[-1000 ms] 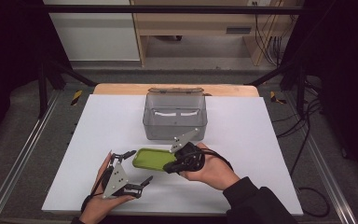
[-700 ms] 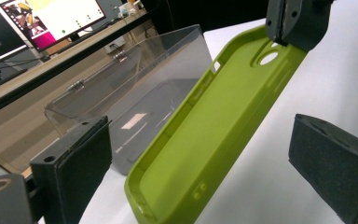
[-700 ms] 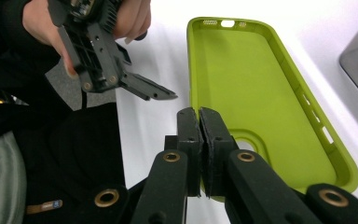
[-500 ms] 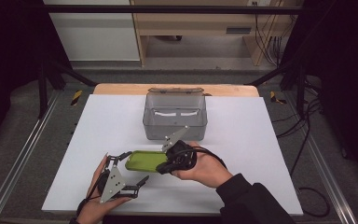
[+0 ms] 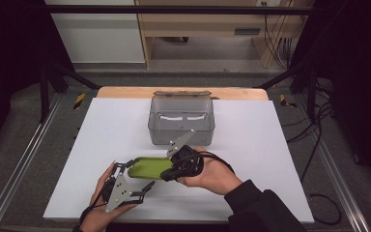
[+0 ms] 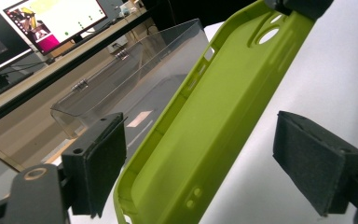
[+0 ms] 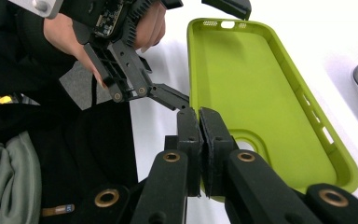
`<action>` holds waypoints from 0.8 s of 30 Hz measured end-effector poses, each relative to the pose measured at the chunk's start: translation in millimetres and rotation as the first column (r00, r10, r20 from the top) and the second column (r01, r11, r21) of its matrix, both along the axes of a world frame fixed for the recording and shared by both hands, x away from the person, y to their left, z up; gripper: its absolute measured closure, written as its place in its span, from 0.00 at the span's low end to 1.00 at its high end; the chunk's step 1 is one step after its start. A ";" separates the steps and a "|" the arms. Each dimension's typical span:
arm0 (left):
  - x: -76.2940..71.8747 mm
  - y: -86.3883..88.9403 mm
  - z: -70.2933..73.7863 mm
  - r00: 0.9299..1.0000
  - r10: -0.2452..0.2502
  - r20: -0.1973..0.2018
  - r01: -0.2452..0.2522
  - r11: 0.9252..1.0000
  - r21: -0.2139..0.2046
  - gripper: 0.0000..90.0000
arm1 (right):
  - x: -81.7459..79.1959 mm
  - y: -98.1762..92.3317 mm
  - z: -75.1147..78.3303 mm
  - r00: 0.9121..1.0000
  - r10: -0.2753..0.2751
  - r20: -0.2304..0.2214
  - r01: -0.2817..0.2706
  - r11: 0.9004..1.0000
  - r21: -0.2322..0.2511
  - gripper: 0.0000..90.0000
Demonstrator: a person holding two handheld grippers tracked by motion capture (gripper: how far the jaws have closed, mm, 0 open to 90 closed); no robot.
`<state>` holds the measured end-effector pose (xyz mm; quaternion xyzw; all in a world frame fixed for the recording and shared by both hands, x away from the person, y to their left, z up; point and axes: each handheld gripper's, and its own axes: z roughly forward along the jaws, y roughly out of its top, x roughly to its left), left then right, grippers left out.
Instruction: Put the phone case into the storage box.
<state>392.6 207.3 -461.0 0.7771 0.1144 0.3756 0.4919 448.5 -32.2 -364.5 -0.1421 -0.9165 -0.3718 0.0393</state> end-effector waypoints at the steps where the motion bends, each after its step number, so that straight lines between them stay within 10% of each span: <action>1: -0.1 0.2 -0.2 1.000 0.000 0.000 0.000 1.000 0.003 0.19 | 0.3 0.2 0.2 1.000 0.001 -0.001 -0.001 1.000 0.001 0.98; 24: -6.6 0.3 1.3 0.998 -0.027 0.062 0.022 0.996 0.092 0.57 | 4.4 2.9 -0.9 1.000 0.000 -0.024 0.000 1.000 -0.001 0.98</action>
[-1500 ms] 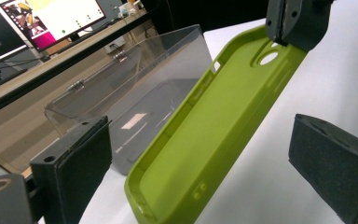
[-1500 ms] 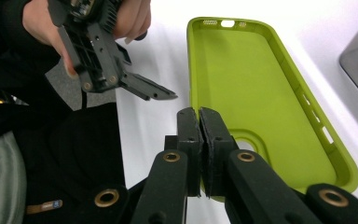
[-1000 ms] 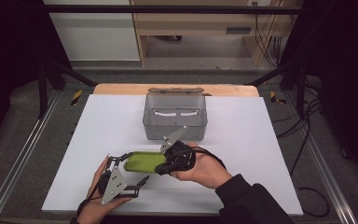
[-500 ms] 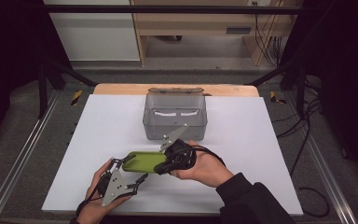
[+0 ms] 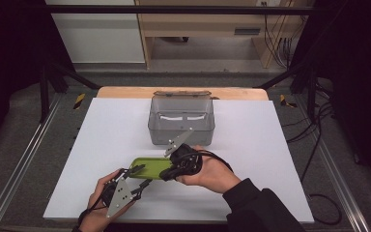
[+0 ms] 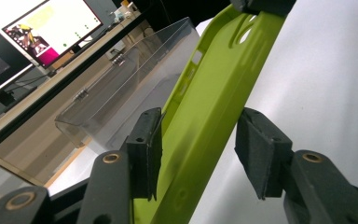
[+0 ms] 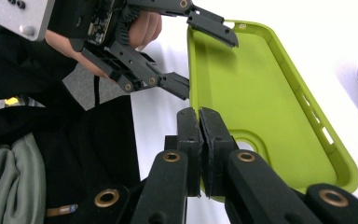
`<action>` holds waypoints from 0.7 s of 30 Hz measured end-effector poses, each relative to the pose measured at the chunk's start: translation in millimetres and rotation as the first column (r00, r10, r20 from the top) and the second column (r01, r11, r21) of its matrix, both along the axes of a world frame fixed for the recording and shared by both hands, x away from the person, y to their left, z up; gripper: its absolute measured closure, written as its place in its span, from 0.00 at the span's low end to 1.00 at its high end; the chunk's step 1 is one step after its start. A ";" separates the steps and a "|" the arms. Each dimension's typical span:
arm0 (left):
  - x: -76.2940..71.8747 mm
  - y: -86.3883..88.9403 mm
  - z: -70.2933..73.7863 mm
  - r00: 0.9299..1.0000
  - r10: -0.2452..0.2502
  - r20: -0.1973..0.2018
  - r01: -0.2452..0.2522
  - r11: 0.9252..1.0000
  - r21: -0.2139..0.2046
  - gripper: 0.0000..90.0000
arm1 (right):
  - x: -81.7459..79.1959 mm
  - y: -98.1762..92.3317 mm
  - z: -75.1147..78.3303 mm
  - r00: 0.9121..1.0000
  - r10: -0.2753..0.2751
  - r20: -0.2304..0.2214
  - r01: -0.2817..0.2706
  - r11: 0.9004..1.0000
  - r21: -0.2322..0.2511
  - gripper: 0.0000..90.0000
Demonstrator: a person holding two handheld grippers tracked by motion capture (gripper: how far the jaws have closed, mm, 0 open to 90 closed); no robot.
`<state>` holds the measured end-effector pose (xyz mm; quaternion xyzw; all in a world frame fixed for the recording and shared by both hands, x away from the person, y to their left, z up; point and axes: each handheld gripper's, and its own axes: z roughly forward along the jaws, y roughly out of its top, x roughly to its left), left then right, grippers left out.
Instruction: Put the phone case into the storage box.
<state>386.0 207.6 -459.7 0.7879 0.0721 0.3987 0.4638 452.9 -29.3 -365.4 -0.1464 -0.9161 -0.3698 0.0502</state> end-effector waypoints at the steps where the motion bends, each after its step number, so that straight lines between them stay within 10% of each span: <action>1: -0.1 -0.3 -0.2 1.000 0.002 0.003 -0.002 1.000 0.005 0.58 | 0.1 0.4 0.0 1.000 0.002 -0.003 -0.002 1.000 0.001 0.98; 21: -1.3 0.6 -0.3 0.999 0.012 0.045 -0.015 0.999 0.051 0.73 | 1.1 -1.5 3.9 1.000 0.007 -0.009 -0.007 1.000 -0.003 0.98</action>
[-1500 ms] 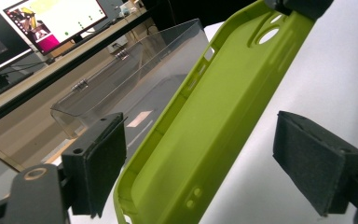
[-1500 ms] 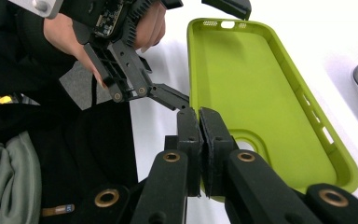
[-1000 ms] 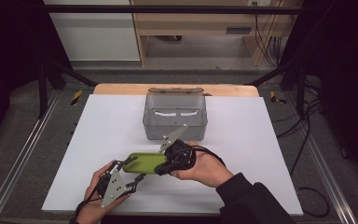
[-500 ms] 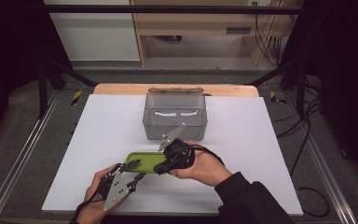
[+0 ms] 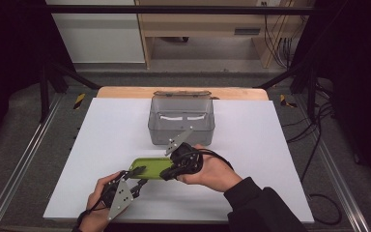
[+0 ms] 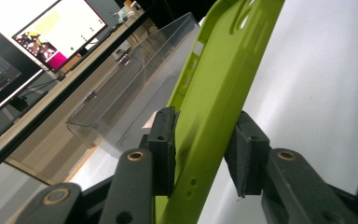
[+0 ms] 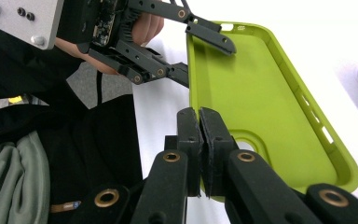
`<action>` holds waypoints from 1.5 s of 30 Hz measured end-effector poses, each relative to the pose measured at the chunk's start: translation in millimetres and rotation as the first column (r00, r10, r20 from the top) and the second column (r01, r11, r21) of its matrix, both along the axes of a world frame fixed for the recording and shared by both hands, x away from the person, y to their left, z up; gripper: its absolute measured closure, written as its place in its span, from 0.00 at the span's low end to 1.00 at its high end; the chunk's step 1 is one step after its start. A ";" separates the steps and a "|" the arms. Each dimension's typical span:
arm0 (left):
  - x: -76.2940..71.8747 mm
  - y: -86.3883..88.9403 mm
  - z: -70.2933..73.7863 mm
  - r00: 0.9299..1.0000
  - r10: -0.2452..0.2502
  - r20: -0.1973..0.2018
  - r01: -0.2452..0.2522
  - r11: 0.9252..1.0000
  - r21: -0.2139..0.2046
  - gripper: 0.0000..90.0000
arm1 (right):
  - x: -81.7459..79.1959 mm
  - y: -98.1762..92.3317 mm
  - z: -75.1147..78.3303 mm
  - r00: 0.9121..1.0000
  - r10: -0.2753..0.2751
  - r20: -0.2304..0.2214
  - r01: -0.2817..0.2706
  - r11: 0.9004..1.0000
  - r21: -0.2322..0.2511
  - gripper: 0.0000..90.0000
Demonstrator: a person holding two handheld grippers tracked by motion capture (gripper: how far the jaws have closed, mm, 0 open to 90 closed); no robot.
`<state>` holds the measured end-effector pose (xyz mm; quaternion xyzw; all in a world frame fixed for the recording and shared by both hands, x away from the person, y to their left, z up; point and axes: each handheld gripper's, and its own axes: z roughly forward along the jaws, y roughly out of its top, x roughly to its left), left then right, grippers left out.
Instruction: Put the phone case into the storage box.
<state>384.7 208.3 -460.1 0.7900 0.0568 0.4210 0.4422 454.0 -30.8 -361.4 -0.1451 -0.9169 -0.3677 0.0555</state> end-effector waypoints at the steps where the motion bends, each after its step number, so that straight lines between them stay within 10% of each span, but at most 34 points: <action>1: 0.0 -0.2 -0.2 1.000 -0.002 0.000 0.002 1.000 0.003 0.73 | 0.4 -0.2 0.1 1.000 0.001 0.000 -0.001 1.000 -0.002 0.98; 39: -7.1 -11.6 -0.8 0.999 -0.023 0.024 0.021 0.996 0.082 0.86 | 7.0 -5.7 6.1 0.999 -0.040 0.025 0.038 0.998 0.051 0.93; 45: -7.4 -11.4 -0.8 1.000 -0.011 0.021 0.009 0.997 0.080 0.86 | 6.5 -7.2 14.0 0.993 -0.101 0.060 0.091 0.984 0.151 0.67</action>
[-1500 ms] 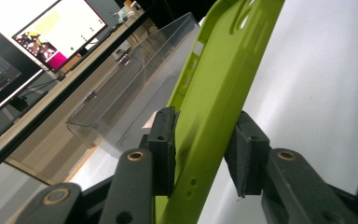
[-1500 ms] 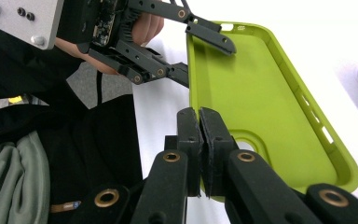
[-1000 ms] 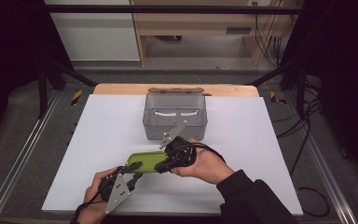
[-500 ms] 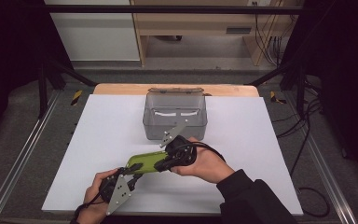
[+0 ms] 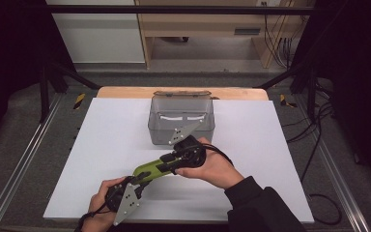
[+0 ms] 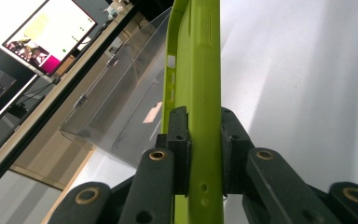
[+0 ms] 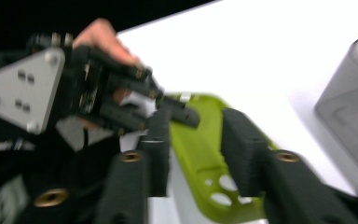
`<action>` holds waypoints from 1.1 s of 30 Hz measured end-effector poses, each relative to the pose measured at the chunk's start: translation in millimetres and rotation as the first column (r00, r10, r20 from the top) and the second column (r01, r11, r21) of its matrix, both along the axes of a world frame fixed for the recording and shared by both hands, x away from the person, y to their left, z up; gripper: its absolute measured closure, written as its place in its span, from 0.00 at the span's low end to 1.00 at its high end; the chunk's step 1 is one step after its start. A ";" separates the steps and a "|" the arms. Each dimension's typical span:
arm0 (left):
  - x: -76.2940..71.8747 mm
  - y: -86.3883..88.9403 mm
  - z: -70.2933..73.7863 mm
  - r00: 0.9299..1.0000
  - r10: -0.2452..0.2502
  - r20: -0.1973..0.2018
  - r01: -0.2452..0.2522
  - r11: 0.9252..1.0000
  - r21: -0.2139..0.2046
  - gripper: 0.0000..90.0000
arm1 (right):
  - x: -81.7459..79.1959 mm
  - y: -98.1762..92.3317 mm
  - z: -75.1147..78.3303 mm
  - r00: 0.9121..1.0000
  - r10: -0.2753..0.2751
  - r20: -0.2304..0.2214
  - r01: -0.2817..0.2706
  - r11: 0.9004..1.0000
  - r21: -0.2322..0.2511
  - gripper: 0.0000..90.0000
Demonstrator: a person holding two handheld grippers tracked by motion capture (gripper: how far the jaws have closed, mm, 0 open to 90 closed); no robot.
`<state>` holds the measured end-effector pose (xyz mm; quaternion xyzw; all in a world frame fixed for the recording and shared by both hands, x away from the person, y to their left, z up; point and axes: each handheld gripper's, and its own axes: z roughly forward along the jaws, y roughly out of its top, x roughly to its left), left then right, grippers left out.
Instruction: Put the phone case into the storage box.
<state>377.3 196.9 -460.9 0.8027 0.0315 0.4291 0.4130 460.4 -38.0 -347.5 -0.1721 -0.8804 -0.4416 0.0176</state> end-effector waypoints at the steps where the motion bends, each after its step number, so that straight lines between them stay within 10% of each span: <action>1: 0.4 0.2 0.1 1.000 0.002 -0.001 -0.002 1.000 -0.009 0.86 | -0.4 -0.4 2.1 1.000 -0.017 0.015 0.016 1.000 0.021 0.63; 9: 4.1 6.1 1.7 0.998 0.049 -0.035 -0.050 0.997 -0.051 0.86 | -6.7 -1.3 10.6 0.984 -0.132 0.117 0.122 0.988 0.093 0.29; 19: 8.0 9.9 2.8 0.990 0.106 -0.095 -0.117 0.987 -0.112 0.86 | -9.2 -3.0 7.2 0.951 -0.262 0.164 0.245 0.963 0.115 0.12; 24: 11.0 13.8 3.9 0.982 0.134 -0.135 -0.156 0.973 -0.172 0.86 | -12.1 -3.9 3.6 0.938 -0.290 0.190 0.268 0.954 0.135 0.08; 33: 16.5 26.4 6.0 0.958 0.170 -0.232 -0.237 0.924 -0.300 0.86 | -15.6 1.4 -8.0 0.919 -0.332 0.211 0.301 0.939 0.169 0.09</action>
